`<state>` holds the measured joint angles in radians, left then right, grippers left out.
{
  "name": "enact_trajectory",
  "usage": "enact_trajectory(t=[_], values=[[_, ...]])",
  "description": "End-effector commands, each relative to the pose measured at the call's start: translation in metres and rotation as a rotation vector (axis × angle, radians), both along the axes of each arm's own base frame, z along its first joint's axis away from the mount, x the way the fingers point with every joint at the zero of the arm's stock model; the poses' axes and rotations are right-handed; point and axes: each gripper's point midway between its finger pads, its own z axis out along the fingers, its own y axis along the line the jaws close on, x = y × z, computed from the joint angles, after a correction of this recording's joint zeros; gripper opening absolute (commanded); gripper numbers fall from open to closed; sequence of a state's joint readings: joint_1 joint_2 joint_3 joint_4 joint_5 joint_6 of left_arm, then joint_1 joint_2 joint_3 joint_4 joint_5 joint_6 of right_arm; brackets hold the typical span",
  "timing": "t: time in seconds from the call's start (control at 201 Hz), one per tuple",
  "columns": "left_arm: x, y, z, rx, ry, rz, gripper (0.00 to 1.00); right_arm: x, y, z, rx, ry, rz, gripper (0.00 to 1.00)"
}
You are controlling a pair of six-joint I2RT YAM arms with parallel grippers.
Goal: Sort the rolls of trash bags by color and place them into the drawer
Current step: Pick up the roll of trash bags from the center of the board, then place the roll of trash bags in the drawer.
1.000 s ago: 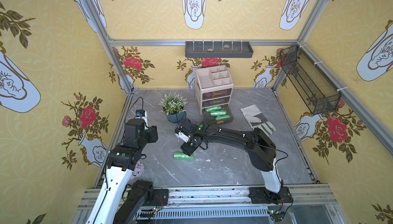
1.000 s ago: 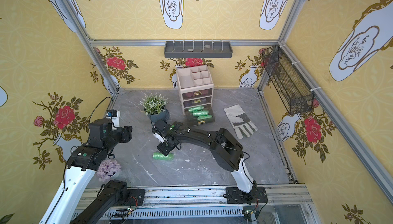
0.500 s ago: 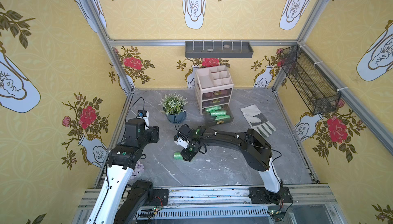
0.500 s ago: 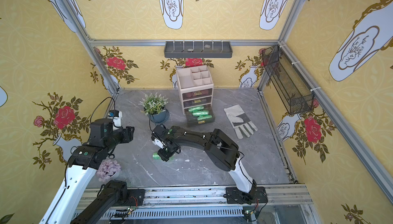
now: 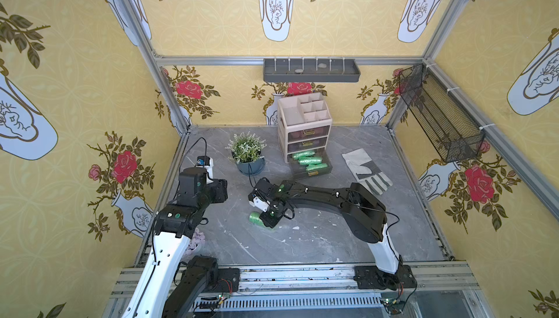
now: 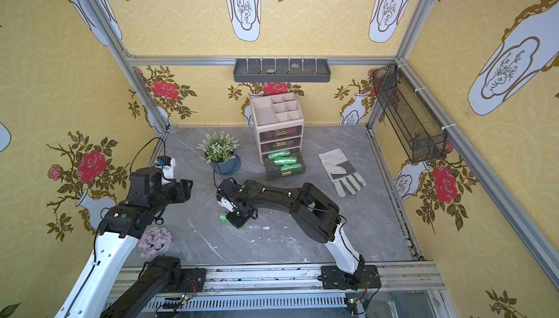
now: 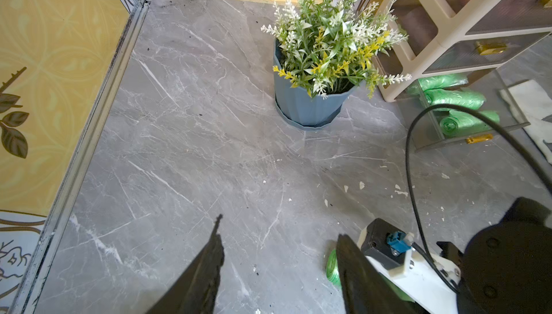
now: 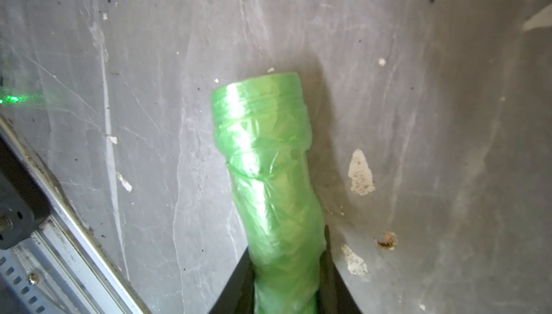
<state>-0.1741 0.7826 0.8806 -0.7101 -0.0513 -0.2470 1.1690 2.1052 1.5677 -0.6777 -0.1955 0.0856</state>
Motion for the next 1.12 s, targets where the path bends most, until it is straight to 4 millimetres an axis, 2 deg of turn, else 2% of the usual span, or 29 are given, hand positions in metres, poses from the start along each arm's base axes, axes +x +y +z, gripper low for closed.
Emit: enact_trajectory(t=[0.0, 0.115, 0.199, 0.354, 0.453, 0.687, 0.802, 0.936, 1.11], values=[[0.004, -0.002, 0.002, -0.012, -0.020, -0.007, 0.62, 0.004, -0.002, 0.005, 0.002, -0.027, -0.011, 0.24], [0.004, -0.003, 0.002, -0.015, -0.019, -0.012, 0.62, 0.009, -0.005, 0.027, 0.030, -0.065, -0.025, 0.20], [0.004, -0.004, 0.002, -0.017, -0.018, -0.013, 0.62, 0.018, -0.014, 0.061, 0.068, -0.118, -0.052, 0.19], [0.004, -0.004, 0.002, -0.019, -0.021, -0.014, 0.62, 0.054, -0.056, 0.122, 0.083, -0.235, -0.178, 0.19], [0.005, -0.004, 0.002, -0.017, -0.020, -0.014, 0.62, 0.082, -0.088, 0.144, 0.039, -0.302, -0.271, 0.19], [0.005, -0.003, 0.002, -0.013, -0.018, -0.015, 0.62, 0.139, -0.149, 0.139, -0.127, -0.354, -0.449, 0.17], [0.005, -0.004, 0.001, -0.015, -0.015, -0.017, 0.62, 0.162, -0.172, 0.141, -0.189, -0.393, -0.511, 0.17], [0.006, -0.005, 0.000, -0.018, -0.010, -0.019, 0.62, 0.179, -0.176, 0.136, -0.220, -0.403, -0.521, 0.17], [0.006, -0.005, 0.000, -0.019, -0.008, -0.022, 0.62, 0.198, -0.177, 0.111, -0.327, -0.424, -0.485, 0.17]])
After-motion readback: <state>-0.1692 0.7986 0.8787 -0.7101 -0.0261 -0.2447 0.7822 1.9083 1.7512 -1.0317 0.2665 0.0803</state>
